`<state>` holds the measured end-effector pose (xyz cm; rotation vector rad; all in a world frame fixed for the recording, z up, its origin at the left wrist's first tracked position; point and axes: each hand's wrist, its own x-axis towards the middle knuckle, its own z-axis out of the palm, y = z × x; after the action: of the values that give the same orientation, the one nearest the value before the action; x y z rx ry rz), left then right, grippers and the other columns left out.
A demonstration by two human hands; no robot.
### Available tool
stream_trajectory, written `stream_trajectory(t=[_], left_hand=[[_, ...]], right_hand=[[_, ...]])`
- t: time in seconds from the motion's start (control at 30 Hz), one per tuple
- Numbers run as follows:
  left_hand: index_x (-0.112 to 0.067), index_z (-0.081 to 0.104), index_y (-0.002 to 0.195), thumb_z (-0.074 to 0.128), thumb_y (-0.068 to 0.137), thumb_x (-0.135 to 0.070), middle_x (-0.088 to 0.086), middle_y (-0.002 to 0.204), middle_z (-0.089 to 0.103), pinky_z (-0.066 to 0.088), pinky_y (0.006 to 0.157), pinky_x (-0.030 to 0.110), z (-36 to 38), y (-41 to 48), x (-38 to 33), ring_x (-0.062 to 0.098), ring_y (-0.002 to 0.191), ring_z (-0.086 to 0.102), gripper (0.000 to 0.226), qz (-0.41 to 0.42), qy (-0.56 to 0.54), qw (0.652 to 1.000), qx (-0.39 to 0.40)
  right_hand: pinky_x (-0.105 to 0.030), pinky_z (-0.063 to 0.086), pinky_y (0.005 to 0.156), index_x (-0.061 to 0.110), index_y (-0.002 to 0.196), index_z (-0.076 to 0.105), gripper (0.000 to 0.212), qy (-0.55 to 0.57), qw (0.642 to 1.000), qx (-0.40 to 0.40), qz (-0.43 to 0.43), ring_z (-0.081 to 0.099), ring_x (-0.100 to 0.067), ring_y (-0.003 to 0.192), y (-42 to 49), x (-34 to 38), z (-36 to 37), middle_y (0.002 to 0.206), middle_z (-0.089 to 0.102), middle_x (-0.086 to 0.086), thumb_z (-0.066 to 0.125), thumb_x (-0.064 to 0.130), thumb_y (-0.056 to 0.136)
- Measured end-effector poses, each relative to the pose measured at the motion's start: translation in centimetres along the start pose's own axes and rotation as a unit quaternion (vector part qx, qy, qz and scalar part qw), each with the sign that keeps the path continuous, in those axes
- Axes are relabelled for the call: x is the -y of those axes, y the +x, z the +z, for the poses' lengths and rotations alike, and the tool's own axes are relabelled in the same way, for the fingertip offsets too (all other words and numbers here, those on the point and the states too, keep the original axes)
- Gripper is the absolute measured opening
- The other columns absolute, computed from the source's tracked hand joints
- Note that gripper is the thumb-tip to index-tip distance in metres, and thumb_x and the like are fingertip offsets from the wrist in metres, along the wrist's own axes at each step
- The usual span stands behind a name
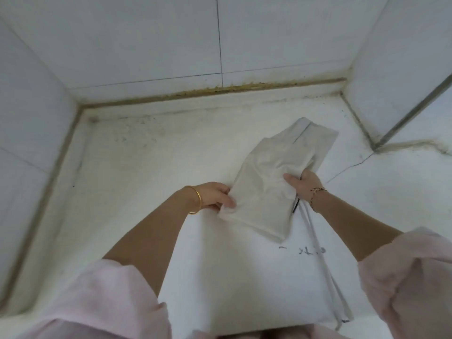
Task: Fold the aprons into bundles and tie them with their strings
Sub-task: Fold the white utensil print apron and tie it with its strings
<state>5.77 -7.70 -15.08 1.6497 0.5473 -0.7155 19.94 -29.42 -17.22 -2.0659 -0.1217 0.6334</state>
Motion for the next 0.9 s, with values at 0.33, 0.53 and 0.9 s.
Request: stream_trajectory(t=[0.33, 0.53, 0.9], left_hand=[[-0.012, 0.058, 0.119, 0.079, 0.068, -0.038, 0.008, 0.116, 0.064, 0.051, 0.094, 0.040, 1.4, -2.5, 2.7, 0.023, 0.099, 0.064, 0.061, -0.176, -0.142, 0.958, 0.175], [-0.010, 0.063, 0.113, 0.067, 0.085, -0.032, 0.010, 0.111, 0.069, 0.055, 0.083, 0.034, -0.5, 0.3, 0.6, 0.024, 0.100, 0.067, 0.036, -0.017, -0.327, 0.935, -0.136], [-0.010, 0.036, 0.104, 0.039, 0.098, -0.024, 0.010, 0.090, 0.048, 0.036, 0.065, 0.031, -2.3, 4.3, -1.5, 0.026, 0.081, 0.047, 0.016, 0.019, 0.013, 0.947, -0.320]], right_hand=[[-0.019, 0.045, 0.082, 0.011, 0.117, 0.062, 0.026, -0.045, 0.967, 0.246, -0.037, 0.060, -0.016, 0.102, -1.0, 3.1, 3.3, 0.109, 0.063, 0.000, 0.059, 0.018, 0.092], [-0.018, 0.045, 0.077, 0.010, 0.127, 0.055, 0.037, -0.119, 0.960, 0.251, -0.041, 0.054, -0.018, 0.106, -0.2, 2.9, 3.5, 0.114, 0.058, -0.001, 0.056, 0.025, 0.094], [-0.047, 0.052, 0.081, 0.010, 0.109, 0.060, 0.019, -0.064, 0.983, 0.136, -0.103, 0.057, -0.027, 0.081, 3.5, 4.2, 3.2, 0.092, 0.061, -0.013, 0.054, 0.013, 0.092]])
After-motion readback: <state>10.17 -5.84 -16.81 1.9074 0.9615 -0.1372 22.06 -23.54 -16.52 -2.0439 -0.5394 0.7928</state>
